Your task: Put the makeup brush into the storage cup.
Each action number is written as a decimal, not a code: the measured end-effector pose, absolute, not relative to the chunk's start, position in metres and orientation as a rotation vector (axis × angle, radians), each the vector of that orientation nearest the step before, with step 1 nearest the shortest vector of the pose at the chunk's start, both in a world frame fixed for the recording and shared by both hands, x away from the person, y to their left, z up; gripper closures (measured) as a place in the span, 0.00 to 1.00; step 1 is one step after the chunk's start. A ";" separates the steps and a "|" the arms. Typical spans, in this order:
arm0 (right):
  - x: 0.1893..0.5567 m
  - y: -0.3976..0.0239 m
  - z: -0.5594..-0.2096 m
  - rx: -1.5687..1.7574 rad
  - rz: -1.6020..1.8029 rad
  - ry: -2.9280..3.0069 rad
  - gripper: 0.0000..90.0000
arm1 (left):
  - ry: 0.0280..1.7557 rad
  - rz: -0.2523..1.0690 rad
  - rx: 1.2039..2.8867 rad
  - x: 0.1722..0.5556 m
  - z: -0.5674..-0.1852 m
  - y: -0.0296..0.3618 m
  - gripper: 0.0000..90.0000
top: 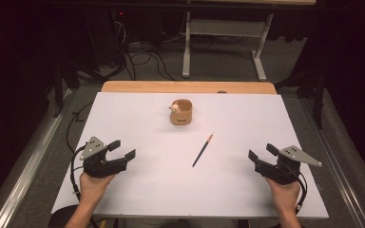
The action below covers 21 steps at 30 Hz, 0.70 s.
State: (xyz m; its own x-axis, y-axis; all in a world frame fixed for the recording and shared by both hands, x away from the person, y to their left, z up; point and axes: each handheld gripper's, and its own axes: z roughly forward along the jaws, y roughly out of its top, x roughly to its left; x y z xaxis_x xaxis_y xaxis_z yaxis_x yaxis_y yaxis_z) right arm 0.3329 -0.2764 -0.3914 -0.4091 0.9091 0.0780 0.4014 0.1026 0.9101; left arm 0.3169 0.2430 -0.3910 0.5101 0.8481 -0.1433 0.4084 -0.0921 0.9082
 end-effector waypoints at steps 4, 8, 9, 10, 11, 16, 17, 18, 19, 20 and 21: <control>0.334 -0.274 -0.393 1.269 1.256 1.891 0.28 | 1.066 0.526 1.699 0.317 -0.390 0.242 0.32; 0.335 -0.273 -0.393 1.274 1.263 1.889 0.28 | 1.067 0.522 1.699 0.316 -0.391 0.243 0.32; 0.335 -0.273 -0.394 1.279 1.262 1.892 0.28 | 1.067 0.523 1.701 0.316 -0.391 0.243 0.32; 0.335 -0.273 -0.394 1.280 1.259 1.895 0.28 | 1.068 0.523 1.700 0.316 -0.391 0.243 0.32; 0.335 -0.273 -0.394 1.277 1.253 1.898 0.28 | 1.067 0.523 1.700 0.316 -0.391 0.242 0.32; 0.336 -0.274 -0.394 1.281 1.254 1.894 0.28 | 1.068 0.524 1.713 0.317 -0.391 0.241 0.32; 0.336 -0.273 -0.394 1.285 1.252 1.893 0.28 | 1.068 0.526 1.714 0.317 -0.391 0.241 0.32; 0.336 -0.273 -0.395 1.286 1.252 1.894 0.28 | 1.069 0.524 1.713 0.317 -0.391 0.241 0.32; 0.336 -0.273 -0.395 1.287 1.252 1.896 0.28 | 1.069 0.524 1.710 0.317 -0.391 0.242 0.32; 0.336 -0.273 -0.395 1.287 1.254 1.896 0.28 | 1.070 0.524 1.706 0.316 -0.391 0.242 0.32; 0.336 -0.273 -0.395 1.286 1.254 1.897 0.28 | 1.070 0.524 1.708 0.317 -0.391 0.242 0.32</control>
State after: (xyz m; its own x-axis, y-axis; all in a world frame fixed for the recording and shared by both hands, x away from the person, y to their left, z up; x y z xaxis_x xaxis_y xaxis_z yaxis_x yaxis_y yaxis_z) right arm 0.3362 -0.2729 -0.3947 -0.4118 0.9083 0.0735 0.4239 0.1195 0.8978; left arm 0.3166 0.2415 -0.3912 0.5121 0.8473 -0.1406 0.4083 -0.0962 0.9078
